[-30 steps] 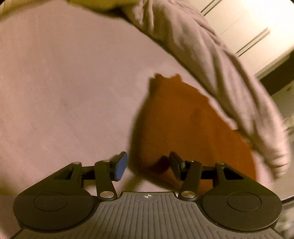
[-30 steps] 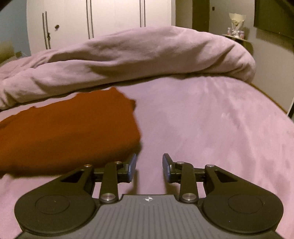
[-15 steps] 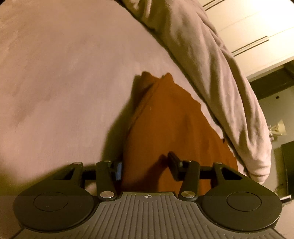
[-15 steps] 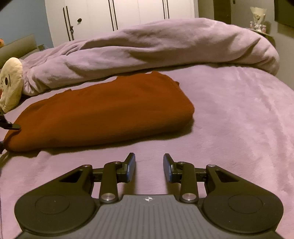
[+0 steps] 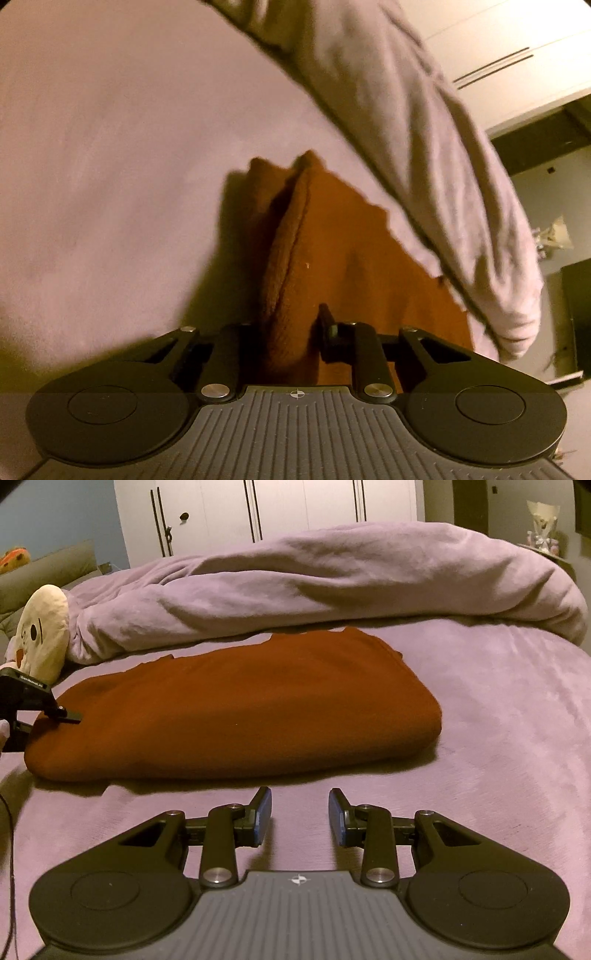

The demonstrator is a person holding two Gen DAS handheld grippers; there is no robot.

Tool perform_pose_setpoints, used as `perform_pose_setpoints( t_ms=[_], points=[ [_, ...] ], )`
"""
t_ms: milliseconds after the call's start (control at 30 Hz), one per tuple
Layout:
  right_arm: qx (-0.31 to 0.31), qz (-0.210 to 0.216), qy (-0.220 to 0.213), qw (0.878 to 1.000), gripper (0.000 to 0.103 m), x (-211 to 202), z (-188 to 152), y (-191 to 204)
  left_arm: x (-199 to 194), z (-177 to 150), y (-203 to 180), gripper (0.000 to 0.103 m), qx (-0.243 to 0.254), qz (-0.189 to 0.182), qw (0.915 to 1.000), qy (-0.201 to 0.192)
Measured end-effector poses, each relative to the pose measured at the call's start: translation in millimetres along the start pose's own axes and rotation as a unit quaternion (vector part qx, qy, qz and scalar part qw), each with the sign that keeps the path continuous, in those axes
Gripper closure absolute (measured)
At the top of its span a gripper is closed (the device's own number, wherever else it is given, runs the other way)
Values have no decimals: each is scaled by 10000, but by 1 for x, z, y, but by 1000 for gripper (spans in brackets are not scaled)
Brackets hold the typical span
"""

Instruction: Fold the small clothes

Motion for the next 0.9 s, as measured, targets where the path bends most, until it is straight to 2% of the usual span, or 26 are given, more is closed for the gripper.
perform_pose_setpoints(
  t_ms=[167,267,367,467,567,633,700,800,867,900],
  points=[
    [7,19,-88,10000,70,-5,0,-3,-26,0,-54,82,256,-186,9994,-145],
    [139,9,-143,9998,70,-7,0,-9,-34,-9,-105,82,735,-221,9968,-227],
    [302,41,-208,9993,70,-10,-2,-14,-30,-25,-157,82,1258,-163,9914,-334],
    [364,66,-256,9990,70,-14,-4,-17,-10,-51,-194,84,1549,-183,9873,-282],
    [394,62,-276,9988,70,-19,-6,-22,26,-79,-206,83,1654,-74,9862,-26],
    [411,32,-293,9987,70,-23,-6,-28,53,-99,-202,77,1603,8,9866,308],
    [421,-30,-294,9987,69,-27,-6,-36,71,-117,-189,78,1536,140,9862,596],
    [467,-131,-281,9984,69,-32,-8,-48,50,-126,-188,73,1868,-4,9814,431],
    [480,-184,-291,9983,67,-35,-10,-54,20,-125,-189,58,1987,-170,9797,218],
    [482,-218,-287,9982,67,-36,-11,-57,5,-122,-189,55,2046,-222,9786,65]
  ],
)
Point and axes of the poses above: each gripper's, at about its wrist camera, not at the fingertips, and x roughly the way its jaws point, y to its left, z to its top, the point moved 6 cm from there along x, roughly the way its jaws point, and after that the axes turned 6 degrees about z, right-handed, at the moved point
